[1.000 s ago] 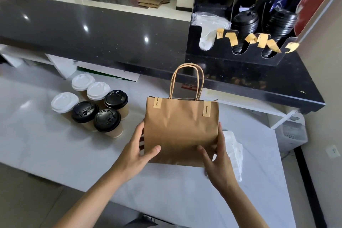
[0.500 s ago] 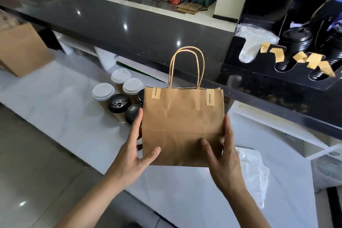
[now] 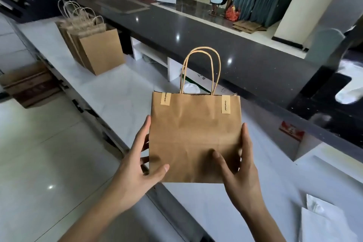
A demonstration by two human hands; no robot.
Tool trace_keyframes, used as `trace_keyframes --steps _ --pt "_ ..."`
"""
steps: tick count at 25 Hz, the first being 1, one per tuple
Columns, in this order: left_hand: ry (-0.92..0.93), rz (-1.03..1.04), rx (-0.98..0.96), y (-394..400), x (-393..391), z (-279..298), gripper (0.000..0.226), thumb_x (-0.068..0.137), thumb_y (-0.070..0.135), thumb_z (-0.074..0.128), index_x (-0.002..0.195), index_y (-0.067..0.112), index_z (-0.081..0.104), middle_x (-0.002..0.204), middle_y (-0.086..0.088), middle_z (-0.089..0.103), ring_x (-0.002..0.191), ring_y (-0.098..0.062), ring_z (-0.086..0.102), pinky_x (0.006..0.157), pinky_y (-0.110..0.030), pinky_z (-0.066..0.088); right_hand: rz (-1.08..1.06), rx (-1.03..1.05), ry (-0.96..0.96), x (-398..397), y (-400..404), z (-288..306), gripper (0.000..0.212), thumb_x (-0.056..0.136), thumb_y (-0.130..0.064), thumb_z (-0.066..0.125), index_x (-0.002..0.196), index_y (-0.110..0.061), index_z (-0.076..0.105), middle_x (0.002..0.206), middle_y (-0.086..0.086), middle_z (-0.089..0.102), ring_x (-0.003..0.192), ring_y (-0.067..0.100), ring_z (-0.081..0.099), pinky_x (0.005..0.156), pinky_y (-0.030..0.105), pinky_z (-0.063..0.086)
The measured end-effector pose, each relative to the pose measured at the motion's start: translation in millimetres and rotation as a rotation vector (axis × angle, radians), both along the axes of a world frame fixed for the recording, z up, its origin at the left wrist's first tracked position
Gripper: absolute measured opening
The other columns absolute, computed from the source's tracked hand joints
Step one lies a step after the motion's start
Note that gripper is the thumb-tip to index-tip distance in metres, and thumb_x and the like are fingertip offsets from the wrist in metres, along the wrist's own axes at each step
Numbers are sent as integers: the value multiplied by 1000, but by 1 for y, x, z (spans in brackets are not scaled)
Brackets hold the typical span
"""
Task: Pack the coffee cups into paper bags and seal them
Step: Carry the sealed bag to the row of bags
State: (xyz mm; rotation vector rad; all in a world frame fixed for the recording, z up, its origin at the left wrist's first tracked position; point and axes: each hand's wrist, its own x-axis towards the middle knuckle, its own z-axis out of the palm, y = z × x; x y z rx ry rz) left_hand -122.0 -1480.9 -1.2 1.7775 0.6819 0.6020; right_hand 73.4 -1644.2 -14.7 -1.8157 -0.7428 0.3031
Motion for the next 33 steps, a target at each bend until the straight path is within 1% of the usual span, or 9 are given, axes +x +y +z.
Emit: trace_keyframes --steps 4,8,11,14,16,20,24,29,33 --pt "27 94 14 48 -55 3 115 82 2 81 150 66 14 136 45 48 127 7 54 109 -23 44 118 8 16 -44 64 2 93 85 -51 70 153 -63 7 150 -40 35 138 -7 40 110 29 41" --pt "21 230 -30 89 -116 1 113 82 0 80 149 64 16 125 47 54 115 11 59 85 -8 50 231 33 25 -92 129 -1 96 85 -46 74 157 -54 11 152 -42 32 140 -15 32 116 27 35" --pt "41 306 -26 114 -161 -1 113 81 11 83 146 71 13 138 35 51 121 9 55 92 -19 52 322 14 40 -123 172 -2 94 88 -46 75 157 -54 12 159 -29 32 145 -7 33 121 39 34" --pt "61 407 -33 133 -204 2 113 79 20 84 148 70 10 148 25 45 130 3 49 104 -39 51 423 -1 22 -153 216 -1 93 88 -51 74 158 -53 13 158 -33 31 145 -7 33 121 42 35" --pt "64 477 -37 144 -226 3 112 77 24 83 148 70 10 147 19 49 131 -4 51 105 -42 51 483 -10 8 -171 245 -1 93 87 -50 74 158 -52 13 158 -33 30 145 -7 34 120 41 37" --pt "59 609 -45 169 -263 -4 109 74 35 80 147 71 9 145 17 51 129 0 52 101 -29 51 610 -23 -14 -203 306 -5 95 84 -54 71 158 -54 12 157 -36 29 142 -8 37 116 40 43" --pt "67 727 -61 201 -286 -20 110 82 16 82 145 73 12 139 21 52 122 10 53 88 -8 50 731 -22 32 -225 368 -12 93 86 -49 73 157 -55 13 154 -41 30 141 -12 35 118 36 41" --pt "99 832 -76 272 -293 -28 109 83 17 81 144 74 11 135 25 53 116 14 55 86 -7 50 824 -22 57 -232 461 -19 86 88 -59 69 154 -61 13 162 -30 25 149 -1 29 121 46 36" --pt "124 876 -66 354 -286 -19 109 84 19 81 144 74 9 126 39 53 115 18 53 83 -5 49 858 -46 116 -227 550 -14 89 84 -57 69 152 -64 13 161 -29 28 145 2 36 117 43 42"
